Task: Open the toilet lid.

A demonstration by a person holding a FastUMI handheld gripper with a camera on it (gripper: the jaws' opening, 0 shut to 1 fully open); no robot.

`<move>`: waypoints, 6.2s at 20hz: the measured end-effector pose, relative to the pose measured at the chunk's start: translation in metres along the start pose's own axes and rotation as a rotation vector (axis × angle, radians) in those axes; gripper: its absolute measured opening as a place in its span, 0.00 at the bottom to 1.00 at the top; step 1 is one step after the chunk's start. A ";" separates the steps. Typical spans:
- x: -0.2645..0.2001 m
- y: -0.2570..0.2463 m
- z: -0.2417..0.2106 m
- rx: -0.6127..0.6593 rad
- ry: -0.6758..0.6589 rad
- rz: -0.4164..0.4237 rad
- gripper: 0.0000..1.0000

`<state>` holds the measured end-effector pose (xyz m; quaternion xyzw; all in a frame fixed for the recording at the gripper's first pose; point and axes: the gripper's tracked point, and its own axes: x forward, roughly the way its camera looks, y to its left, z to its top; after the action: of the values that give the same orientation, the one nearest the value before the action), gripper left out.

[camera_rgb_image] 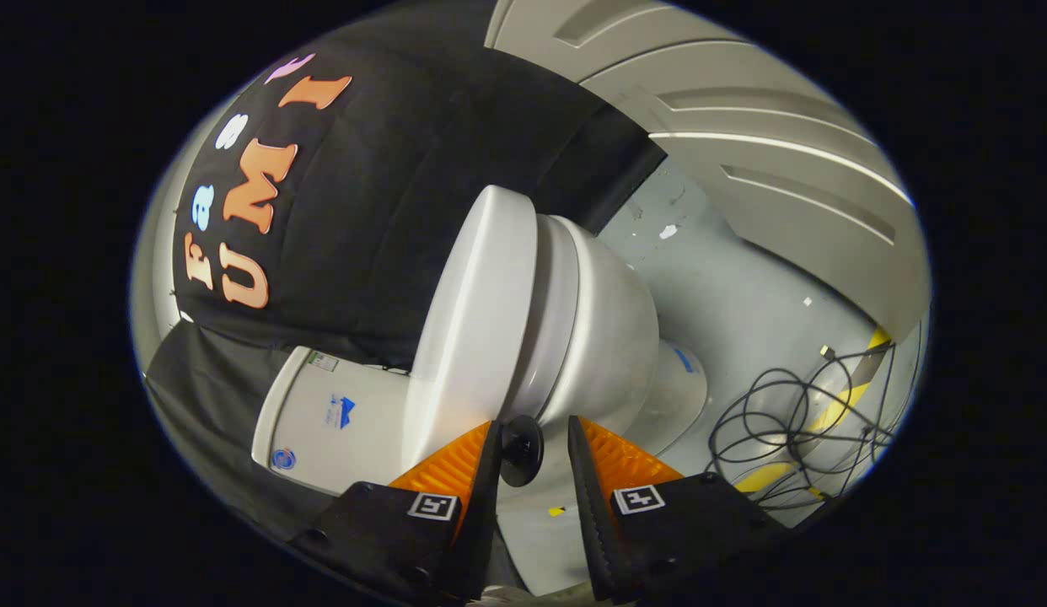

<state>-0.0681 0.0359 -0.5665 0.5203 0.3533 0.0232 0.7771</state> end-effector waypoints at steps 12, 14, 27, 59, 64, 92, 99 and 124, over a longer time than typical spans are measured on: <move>-0.003 0.012 0.014 0.109 -0.019 -0.123 0.08; -0.006 0.026 0.023 0.114 -0.048 -0.169 0.08; -0.039 0.175 0.028 -0.174 -0.116 -0.246 0.07; -0.013 0.380 -0.070 -0.624 -0.208 -0.275 0.08; -0.004 0.401 -0.090 -0.705 -0.232 -0.288 0.07; 0.046 0.451 -0.179 -1.009 -0.282 -0.300 0.08; 0.042 0.451 -0.178 -0.973 -0.252 -0.235 0.17; -0.118 0.485 0.010 -1.000 -0.517 -0.123 0.99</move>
<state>0.0099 0.2027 -0.1024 0.0561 0.1269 0.0142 0.9902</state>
